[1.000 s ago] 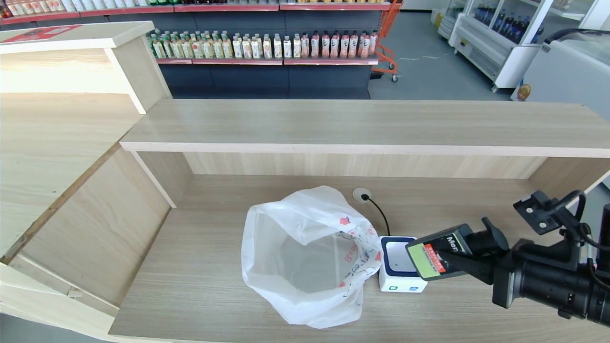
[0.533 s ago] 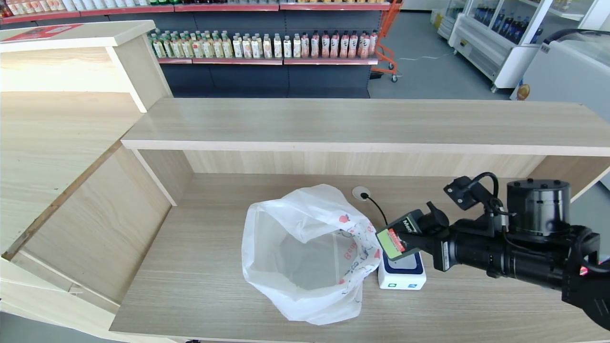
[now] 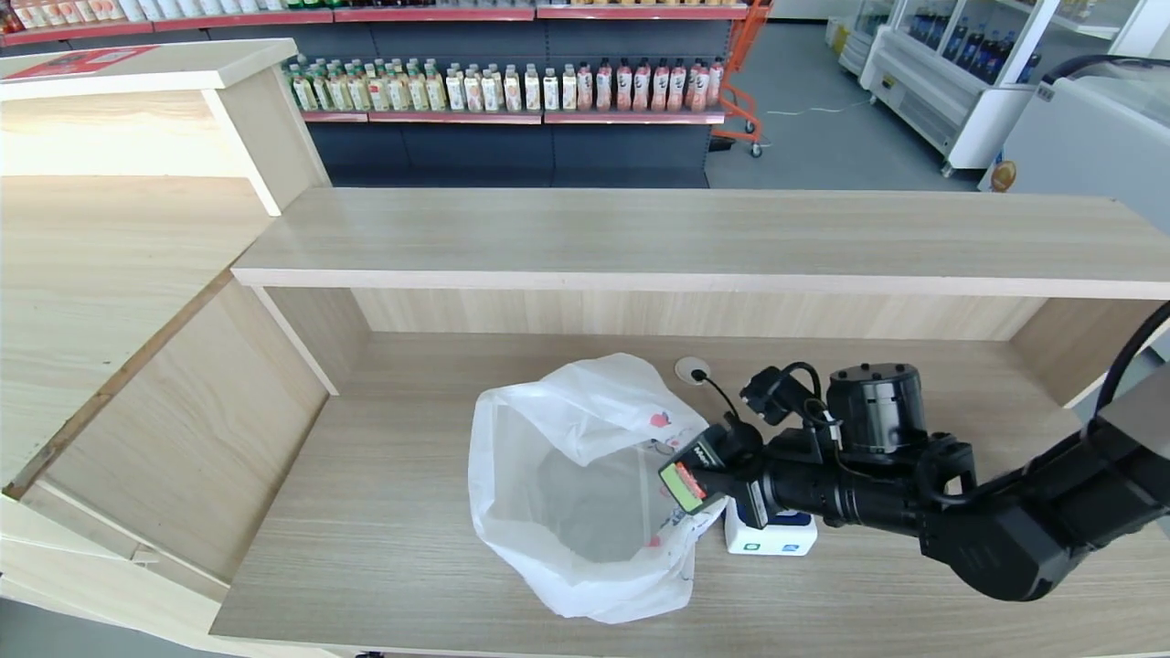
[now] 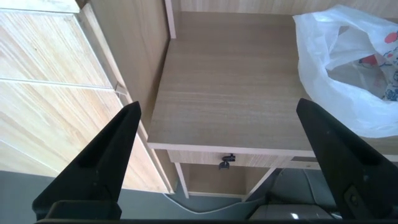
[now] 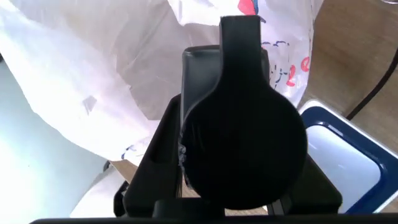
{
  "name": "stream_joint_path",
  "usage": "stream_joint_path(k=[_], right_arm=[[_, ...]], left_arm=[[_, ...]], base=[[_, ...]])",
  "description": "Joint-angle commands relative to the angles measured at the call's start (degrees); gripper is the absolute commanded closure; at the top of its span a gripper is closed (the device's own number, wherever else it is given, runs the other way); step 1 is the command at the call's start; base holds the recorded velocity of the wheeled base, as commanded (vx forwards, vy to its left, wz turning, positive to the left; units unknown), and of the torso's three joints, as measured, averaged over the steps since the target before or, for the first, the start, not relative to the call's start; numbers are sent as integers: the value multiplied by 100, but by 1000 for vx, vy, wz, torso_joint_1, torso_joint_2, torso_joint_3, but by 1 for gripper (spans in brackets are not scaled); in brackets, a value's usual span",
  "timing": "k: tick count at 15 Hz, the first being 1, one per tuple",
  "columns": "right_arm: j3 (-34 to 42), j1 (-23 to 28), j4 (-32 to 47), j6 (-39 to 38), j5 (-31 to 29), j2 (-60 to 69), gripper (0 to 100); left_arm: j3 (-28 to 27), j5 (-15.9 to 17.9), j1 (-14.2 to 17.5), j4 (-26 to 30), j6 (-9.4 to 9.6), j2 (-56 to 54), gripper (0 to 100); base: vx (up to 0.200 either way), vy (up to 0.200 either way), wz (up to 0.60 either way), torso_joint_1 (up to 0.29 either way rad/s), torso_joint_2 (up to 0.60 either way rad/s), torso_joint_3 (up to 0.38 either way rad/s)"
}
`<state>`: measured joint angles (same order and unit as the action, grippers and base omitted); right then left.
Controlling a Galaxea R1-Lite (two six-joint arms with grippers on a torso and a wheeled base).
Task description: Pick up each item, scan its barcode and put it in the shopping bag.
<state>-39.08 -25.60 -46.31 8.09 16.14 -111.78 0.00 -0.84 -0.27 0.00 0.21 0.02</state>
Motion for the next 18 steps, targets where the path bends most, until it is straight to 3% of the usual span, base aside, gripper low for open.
stream_joint_path(k=[1, 9, 10, 14, 18], right_arm=[[-64, -24, -132, 96, 3, -547, 100], [-530, 2, -440, 746, -23, -1197, 100], [-574, 2, -440, 737, -14, -1206, 0], [-741, -15, -405, 69, 3, -969, 0], [-583, 11, -317, -1433, 3, -152, 0]], left_arm=[[0, -4, 0, 0, -3, -2, 0], [0, -4, 0, 0, -3, -2, 0], [0, -4, 0, 0, 6, -2, 0], [0, -4, 0, 0, -3, -2, 0], [0, -4, 0, 0, 6, -2, 0]], base=[[0, 0, 0, 0, 0, 0], [0, 0, 0, 0, 0, 0], [0, 0, 0, 0, 0, 0], [0, 0, 0, 0, 0, 0], [0, 0, 0, 0, 0, 0]])
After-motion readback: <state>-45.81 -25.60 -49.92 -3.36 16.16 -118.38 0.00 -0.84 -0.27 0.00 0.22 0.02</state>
